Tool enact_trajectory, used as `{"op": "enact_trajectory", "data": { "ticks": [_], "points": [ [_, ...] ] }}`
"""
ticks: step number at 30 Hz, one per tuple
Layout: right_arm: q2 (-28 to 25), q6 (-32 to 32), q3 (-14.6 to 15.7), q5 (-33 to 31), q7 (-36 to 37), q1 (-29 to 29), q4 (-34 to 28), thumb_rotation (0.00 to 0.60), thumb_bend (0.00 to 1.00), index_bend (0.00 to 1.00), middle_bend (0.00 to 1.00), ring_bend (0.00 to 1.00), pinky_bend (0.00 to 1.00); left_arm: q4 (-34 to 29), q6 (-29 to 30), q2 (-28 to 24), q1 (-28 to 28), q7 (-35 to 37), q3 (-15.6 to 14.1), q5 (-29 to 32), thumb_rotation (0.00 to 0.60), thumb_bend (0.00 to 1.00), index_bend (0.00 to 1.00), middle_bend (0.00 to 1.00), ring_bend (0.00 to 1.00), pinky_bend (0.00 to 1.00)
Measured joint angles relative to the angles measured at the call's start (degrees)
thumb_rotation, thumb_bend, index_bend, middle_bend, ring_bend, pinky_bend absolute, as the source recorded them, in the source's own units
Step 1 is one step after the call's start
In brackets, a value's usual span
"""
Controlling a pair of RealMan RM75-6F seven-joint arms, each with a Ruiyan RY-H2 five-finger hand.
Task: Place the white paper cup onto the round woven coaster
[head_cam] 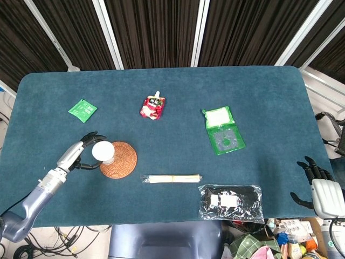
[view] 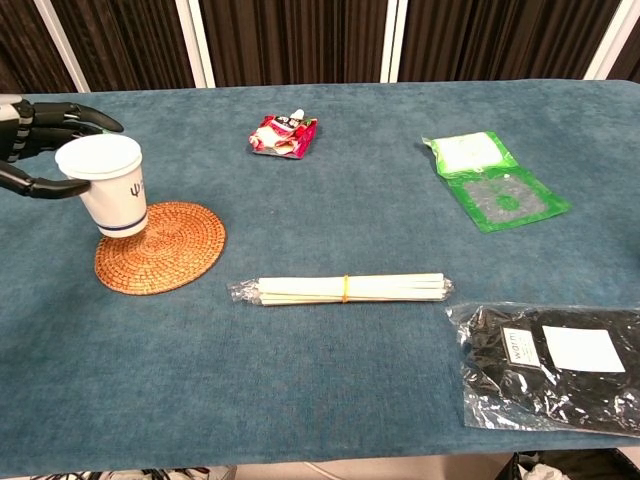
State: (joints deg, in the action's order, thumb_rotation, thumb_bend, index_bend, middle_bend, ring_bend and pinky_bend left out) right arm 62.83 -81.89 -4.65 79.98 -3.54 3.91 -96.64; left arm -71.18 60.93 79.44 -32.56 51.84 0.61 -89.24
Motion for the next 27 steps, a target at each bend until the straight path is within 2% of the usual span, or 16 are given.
{"op": "enact_trajectory", "data": {
  "ticks": [8,17,27],
  "points": [
    [-0.04,0.18,0.06,0.00,-0.04,0.05,-0.04,0.600,0.10,0.18,0.05,0.19,0.19,5.71,0.39,3.93,-0.88,5.03,-1.08,-2.23,0.600,0.34,0.22,0.29,0.00,0.00],
    [-0.19,0.54,0.15,0.13,0.02,0.23,0.03,0.600,0.10,0.18,0.05,0.19,0.19,9.73,0.77,7.36,-2.04,5.61,-0.95,-2.90,0.600,0.34,0.22,0.28,0.00,0.00],
    [-0.51,1.32,0.44,0.24,0.26,0.44,-0.08,0.600,0.10,0.18,0.05,0.19,0.19,12.25,-0.93,8.45,-2.53,4.81,-1.93,-2.68,0.600,0.17,0.10,0.19,0.00,0.00]
  ]
}}
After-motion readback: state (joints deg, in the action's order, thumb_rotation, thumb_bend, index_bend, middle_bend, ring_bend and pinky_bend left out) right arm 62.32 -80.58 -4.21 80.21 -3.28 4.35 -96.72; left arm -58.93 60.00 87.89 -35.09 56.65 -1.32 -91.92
